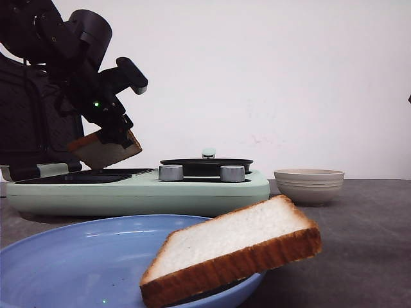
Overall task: Make breakfast with bread and shrimp
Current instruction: 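Carry the bread with the left gripper onto the farther press plate, then open the left gripper and raise it away from the press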
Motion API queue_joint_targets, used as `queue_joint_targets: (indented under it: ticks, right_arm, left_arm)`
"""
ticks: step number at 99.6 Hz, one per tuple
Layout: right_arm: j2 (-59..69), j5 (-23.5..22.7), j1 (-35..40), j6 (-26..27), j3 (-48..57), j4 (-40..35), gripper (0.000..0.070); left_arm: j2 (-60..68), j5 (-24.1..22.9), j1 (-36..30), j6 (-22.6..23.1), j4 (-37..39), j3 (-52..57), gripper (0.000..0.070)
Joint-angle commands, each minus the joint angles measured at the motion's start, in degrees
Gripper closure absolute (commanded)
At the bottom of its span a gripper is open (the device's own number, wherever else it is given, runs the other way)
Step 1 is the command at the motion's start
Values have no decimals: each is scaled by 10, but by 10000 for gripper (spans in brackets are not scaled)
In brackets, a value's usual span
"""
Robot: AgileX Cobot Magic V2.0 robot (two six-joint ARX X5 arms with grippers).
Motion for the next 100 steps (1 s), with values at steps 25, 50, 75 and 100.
queue_joint_targets:
  ticks: [25,50,75,100]
  right_arm:
    - [3,8,1,-9,9,4,123]
    - [3,12,1,-8,9,5,123]
    - [3,12,1,-8,9,5,123]
    - [3,12,1,-8,9,5,123]
  left_arm:
    - [6,41,-4,-43,-7,12,168]
    - [4,64,-4,-81,-9,13,138]
    - [-14,108,1,-119,-28,13,137]
    - [-43,142,17,-164,-41,13,138]
